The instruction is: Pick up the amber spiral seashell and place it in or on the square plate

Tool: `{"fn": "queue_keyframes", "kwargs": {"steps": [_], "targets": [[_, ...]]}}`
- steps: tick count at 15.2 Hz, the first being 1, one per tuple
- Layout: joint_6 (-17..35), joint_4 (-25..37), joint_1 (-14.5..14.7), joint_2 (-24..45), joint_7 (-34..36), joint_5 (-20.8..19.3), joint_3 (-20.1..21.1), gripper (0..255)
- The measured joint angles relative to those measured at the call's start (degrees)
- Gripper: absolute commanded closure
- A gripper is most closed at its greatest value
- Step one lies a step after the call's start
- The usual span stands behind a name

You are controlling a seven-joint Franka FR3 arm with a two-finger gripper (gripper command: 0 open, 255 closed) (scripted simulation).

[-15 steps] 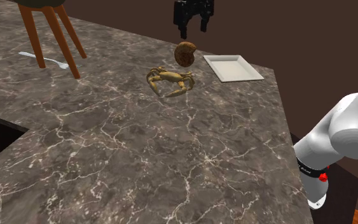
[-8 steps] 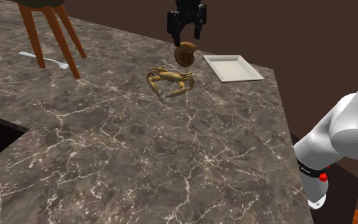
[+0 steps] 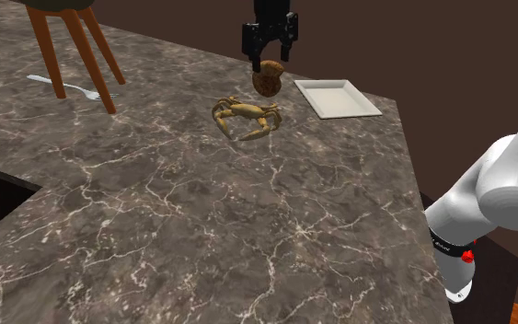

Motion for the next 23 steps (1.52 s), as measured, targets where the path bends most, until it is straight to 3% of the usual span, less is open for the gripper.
{"fn": "queue_keyframes", "kwargs": {"steps": [1,11,23], "targets": [[0.0,0.0,0.0,0.0,0.0,0.0,0.0,255],[0.0,0.0,0.0,0.0,0.0,0.0,0.0,255],[-9.0,10.4,0.4,1.4,-0.2,-0.3,0.2,255]]}}
